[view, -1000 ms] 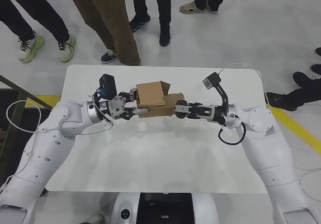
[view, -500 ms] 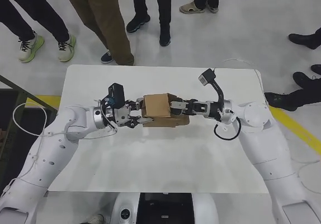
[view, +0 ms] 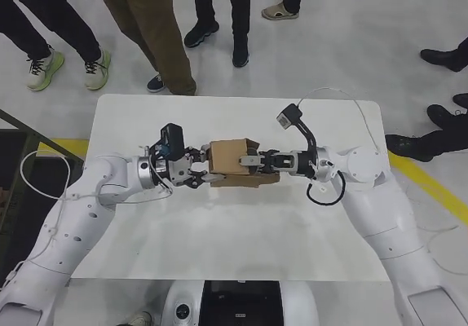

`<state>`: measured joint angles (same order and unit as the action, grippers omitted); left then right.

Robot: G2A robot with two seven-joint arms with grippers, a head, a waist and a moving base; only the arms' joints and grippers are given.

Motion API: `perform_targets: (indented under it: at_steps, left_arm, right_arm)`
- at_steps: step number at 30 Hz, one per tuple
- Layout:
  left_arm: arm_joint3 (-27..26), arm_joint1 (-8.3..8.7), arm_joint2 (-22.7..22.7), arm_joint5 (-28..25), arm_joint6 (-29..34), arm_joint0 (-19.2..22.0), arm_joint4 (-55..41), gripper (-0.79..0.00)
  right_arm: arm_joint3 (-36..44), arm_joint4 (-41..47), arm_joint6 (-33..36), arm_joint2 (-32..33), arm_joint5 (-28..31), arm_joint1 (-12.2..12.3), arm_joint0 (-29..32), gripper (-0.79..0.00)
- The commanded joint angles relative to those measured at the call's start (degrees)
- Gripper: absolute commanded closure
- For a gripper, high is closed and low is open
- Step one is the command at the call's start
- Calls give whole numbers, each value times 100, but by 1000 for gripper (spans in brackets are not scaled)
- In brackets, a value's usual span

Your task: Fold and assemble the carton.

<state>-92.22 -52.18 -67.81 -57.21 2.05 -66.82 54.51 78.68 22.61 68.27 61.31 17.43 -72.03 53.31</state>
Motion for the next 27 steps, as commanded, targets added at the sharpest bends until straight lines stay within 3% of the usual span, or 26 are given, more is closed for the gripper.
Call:
perform_targets:
  at_steps: [1,4,13,27]
  left_arm:
    - [-2,-6,7,-1,-7,6,27,-391]
    - [5,-14,10,-2,-22,9,50,-785]
    - [-135,-3,-173,7,-124,-87,92,-785]
    - [-433,-46,-176,313,-447,-163,922,-785]
  right_arm:
    - [-26,57,-20,-14,9,-3,-7,0]
    - [-82,105,-29,6,24,4,-21,0]
    - [-69,-198,-107,96,11,66,-18,0]
    - [-21,-225,-244,-196,-100,41,9,0]
